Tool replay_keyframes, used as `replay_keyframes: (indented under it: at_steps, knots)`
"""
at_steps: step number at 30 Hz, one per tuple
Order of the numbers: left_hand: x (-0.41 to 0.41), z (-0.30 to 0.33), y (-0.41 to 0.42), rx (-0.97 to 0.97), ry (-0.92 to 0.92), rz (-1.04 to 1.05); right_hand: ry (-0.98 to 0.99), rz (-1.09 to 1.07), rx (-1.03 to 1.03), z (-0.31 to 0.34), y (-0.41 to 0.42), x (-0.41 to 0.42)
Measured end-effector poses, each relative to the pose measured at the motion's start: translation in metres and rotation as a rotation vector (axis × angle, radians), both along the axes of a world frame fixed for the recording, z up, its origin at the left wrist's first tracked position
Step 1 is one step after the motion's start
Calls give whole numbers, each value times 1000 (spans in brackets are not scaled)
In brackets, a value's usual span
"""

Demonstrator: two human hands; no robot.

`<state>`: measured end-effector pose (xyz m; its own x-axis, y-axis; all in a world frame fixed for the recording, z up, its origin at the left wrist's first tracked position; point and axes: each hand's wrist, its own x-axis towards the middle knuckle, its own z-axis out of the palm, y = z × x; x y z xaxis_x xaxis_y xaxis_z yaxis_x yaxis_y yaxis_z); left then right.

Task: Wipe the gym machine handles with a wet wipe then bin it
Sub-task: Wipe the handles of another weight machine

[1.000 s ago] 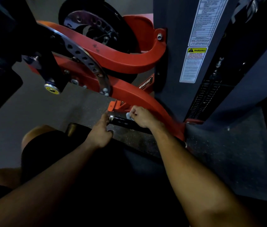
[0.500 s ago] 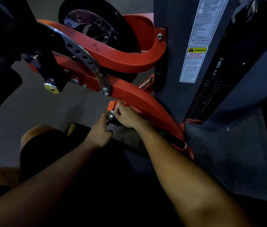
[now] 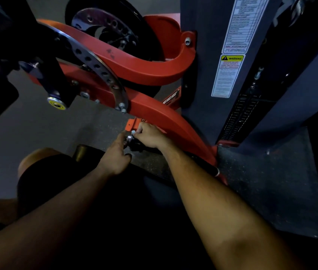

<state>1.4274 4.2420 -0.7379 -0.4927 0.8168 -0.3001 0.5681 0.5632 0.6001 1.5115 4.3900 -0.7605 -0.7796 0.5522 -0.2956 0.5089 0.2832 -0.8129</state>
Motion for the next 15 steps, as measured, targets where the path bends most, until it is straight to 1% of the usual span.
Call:
replay_keyframes:
  at_steps: [2,4,6,8,9,15]
  knots:
    - [0,0,0,4,2,-1,-45,4,-72,2,1,-4]
    - [2,1,1,8,-19,9,-101,54,-153,3,5,-10]
    - [3,3,1,13,-49,32,-157,74,-243,-9,11,-22]
    - [1,2,0,18,-70,55,-190,42,-386,-24,16,-34]
    - [-1,2,0,15,-74,63,-189,45,-445,-19,13,-33]
    - [-4,1,1,8,-138,123,-183,48,-415,-8,15,-27]
